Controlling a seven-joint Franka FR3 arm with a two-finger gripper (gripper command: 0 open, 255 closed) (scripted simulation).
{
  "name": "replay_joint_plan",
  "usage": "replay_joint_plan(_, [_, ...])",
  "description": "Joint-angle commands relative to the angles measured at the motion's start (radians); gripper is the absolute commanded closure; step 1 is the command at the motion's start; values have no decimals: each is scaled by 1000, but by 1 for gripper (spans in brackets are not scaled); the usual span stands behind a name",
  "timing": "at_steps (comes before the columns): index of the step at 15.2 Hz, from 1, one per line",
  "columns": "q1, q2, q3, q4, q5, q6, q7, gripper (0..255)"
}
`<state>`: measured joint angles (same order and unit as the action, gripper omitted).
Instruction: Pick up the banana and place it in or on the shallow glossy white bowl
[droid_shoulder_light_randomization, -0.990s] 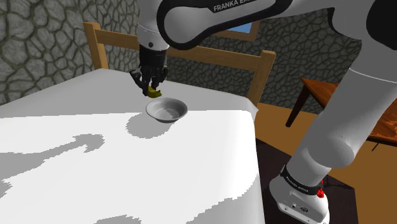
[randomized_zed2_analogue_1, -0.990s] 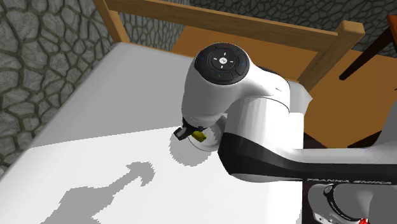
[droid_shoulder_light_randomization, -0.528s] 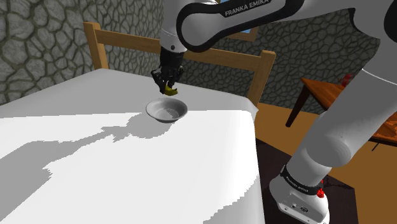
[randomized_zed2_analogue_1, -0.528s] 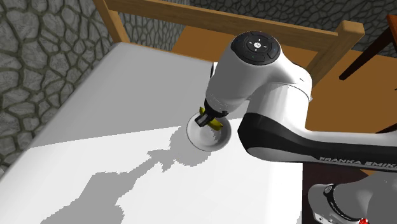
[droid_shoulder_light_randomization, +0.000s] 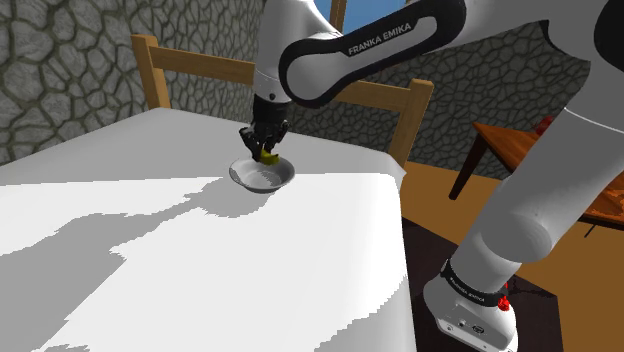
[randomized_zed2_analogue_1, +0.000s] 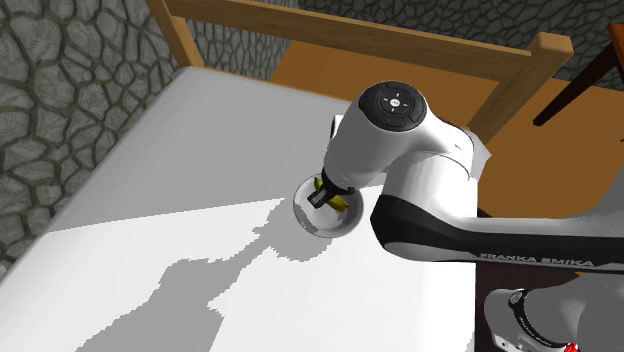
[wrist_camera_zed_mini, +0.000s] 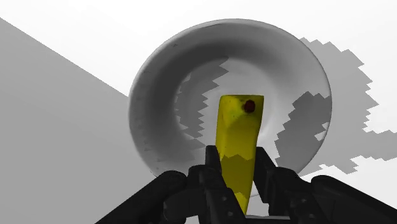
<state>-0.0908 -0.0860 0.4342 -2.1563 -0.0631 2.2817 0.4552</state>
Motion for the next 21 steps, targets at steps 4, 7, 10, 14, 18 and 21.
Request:
replay_joint_plan(4, [-2,24,2,-34,-17,56,13,255])
replay_joint_plan(7, [-2,24,2,-34,-17,56,13,255])
replay_joint_plan(10, [-2,24,2,-34,-17,56,13,255])
replay_joint_plan(14, [-2,24,2,-34,-17,56,14,0])
replay_joint_plan(18, [1,-21,-1,-12,12,-6,-7,0])
replay_joint_plan(21, [4,-57,-5,12,32,-63,-21,0])
